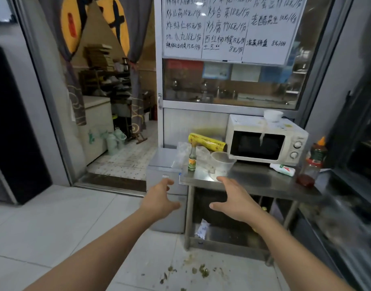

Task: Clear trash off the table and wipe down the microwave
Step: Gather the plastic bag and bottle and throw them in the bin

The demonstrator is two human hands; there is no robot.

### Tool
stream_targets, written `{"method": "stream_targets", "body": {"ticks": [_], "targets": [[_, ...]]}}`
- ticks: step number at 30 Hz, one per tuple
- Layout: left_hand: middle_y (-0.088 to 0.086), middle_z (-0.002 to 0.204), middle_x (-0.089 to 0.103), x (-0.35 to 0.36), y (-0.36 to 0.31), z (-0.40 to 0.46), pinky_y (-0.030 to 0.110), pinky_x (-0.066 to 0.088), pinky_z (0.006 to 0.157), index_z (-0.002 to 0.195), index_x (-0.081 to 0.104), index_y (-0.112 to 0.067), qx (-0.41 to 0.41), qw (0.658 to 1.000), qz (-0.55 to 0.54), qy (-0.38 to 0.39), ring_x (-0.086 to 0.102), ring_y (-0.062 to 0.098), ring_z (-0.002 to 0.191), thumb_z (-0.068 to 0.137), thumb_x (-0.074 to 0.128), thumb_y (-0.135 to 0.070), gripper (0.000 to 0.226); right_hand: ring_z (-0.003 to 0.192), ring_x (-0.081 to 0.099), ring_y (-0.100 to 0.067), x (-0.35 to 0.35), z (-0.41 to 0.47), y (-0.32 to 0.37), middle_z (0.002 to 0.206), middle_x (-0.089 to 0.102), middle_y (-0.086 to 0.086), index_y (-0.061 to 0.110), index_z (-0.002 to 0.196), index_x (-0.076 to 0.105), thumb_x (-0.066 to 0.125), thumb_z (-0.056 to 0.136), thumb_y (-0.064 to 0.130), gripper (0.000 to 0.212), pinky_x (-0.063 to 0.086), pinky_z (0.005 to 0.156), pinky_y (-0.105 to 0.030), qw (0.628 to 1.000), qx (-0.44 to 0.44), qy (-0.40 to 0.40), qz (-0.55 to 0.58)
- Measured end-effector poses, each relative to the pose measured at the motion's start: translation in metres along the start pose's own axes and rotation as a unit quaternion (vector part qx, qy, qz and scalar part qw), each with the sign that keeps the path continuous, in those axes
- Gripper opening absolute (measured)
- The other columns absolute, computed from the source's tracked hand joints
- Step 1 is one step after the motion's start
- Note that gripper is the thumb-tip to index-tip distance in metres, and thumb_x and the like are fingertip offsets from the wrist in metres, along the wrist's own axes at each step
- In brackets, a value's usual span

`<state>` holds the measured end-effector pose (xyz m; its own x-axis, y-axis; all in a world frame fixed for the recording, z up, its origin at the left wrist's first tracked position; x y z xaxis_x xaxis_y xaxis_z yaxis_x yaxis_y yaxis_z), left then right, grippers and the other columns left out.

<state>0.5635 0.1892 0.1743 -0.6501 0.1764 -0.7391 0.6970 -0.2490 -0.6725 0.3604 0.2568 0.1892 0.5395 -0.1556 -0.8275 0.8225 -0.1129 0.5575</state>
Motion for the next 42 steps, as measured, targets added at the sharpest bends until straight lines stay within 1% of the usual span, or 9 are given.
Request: {"method": "stream_targets", "body": {"ticks": [8,11,17,20,27,32,36,39,42], "targets": [[-0.001,0.125,0.055,0.002,0.025,0.112,0.030,0.048,0.090,0.130,0.042,-0.027,-0.027,1.000,-0.007,-0.005,0.055,0.016,0.109,0.072,0.078,-0.032,0.069,0.135,0.033,-0.017,0.017,0.121,-0.009,0.151,0.025,0.005,0.031,0.143,0.024,0.072,0.076,0.040,0.083,0.035,0.103,-0.033,1.000,-0.002,0.010,-0.003],[-0.001,0.123,0.056,0.003,0.039,0.152,0.035,0.048,0.093,0.129,0.043,-0.028,-0.026,1.000,-0.004,0.001,0.055,0.017,0.109,0.071,0.078,-0.033,0.068,0.133,0.035,-0.017,0.026,0.155,-0.012,0.148,0.028,0.004,0.031,0.142,0.026,0.073,0.074,0.041,0.083,0.035,0.102,-0.032,1.000,0.013,0.007,-0.003],[0.000,0.125,0.055,-0.002,0.063,0.233,0.029,0.049,0.087,0.131,0.043,-0.026,0.027,0.999,-0.011,0.045,0.054,0.016,0.108,0.072,0.078,-0.030,0.069,0.128,0.039,-0.018,0.039,0.209,-0.005,0.144,0.033,0.003,0.031,0.139,0.028,0.074,0.072,0.041,0.082,0.038,0.096,-0.029,0.997,0.062,-0.036,-0.012],[0.001,0.125,0.055,-0.014,0.070,0.272,0.030,0.051,0.085,0.130,0.043,-0.024,0.062,0.996,-0.013,0.067,0.054,0.017,0.108,0.073,0.077,-0.027,0.066,0.125,0.041,-0.018,0.041,0.233,0.007,0.144,0.034,0.003,0.030,0.139,0.027,0.075,0.071,0.042,0.084,0.039,0.094,-0.029,0.994,0.086,-0.063,-0.013],[0.000,0.121,0.058,-0.026,0.090,0.336,0.024,0.043,0.081,0.127,0.045,-0.022,0.111,0.989,-0.011,0.102,0.056,0.017,0.105,0.071,0.077,-0.028,0.065,0.133,0.034,-0.019,0.065,0.274,0.026,0.149,0.028,0.003,0.030,0.142,0.024,0.074,0.074,0.040,0.085,0.037,0.102,-0.034,0.986,0.142,-0.085,-0.007],[0.002,0.122,0.058,-0.018,0.105,0.381,0.030,0.048,0.088,0.126,0.046,-0.023,0.104,0.987,-0.035,0.120,0.055,0.017,0.105,0.069,0.080,-0.028,0.067,0.128,0.038,-0.020,0.078,0.311,0.022,0.145,0.032,0.001,0.028,0.141,0.026,0.075,0.073,0.038,0.084,0.040,0.099,-0.033,0.984,0.157,-0.081,0.002],[0.002,0.121,0.056,-0.006,0.113,0.421,0.025,0.048,0.076,0.126,0.045,-0.025,0.093,0.986,-0.033,0.131,0.052,0.014,0.096,0.071,0.079,-0.029,0.065,0.129,0.040,-0.020,0.078,0.348,0.005,0.146,0.033,0.000,0.027,0.142,0.026,0.075,0.074,0.036,0.084,0.040,0.102,-0.034,0.983,0.160,-0.082,0.024],[0.002,0.123,0.053,0.004,0.115,0.451,0.029,0.051,0.081,0.128,0.044,-0.025,0.084,0.987,-0.022,0.137,0.054,0.016,0.102,0.071,0.078,-0.032,0.066,0.125,0.043,-0.019,0.076,0.377,-0.015,0.143,0.037,-0.001,0.027,0.142,0.026,0.074,0.074,0.033,0.084,0.042,0.101,-0.040,0.980,0.168,-0.090,0.047],[0.003,0.125,0.054,0.016,0.115,0.481,0.026,0.048,0.079,0.127,0.044,-0.024,0.081,0.987,-0.014,0.141,0.052,0.014,0.098,0.073,0.078,-0.028,0.064,0.126,0.043,-0.020,0.078,0.403,-0.031,0.143,0.037,-0.002,0.026,0.142,0.027,0.075,0.074,0.032,0.083,0.041,0.101,-0.038,0.980,0.174,-0.090,0.048]]}}
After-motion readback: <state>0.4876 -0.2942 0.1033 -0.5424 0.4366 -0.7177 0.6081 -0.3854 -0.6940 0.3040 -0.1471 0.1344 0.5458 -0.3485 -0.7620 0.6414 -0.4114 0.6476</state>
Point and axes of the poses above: each hand's wrist, its own z-axis towards the middle knuckle, its own x-axis out of the palm, y = z × x, the point moved 7 cm from there along z, towards the middle knuckle
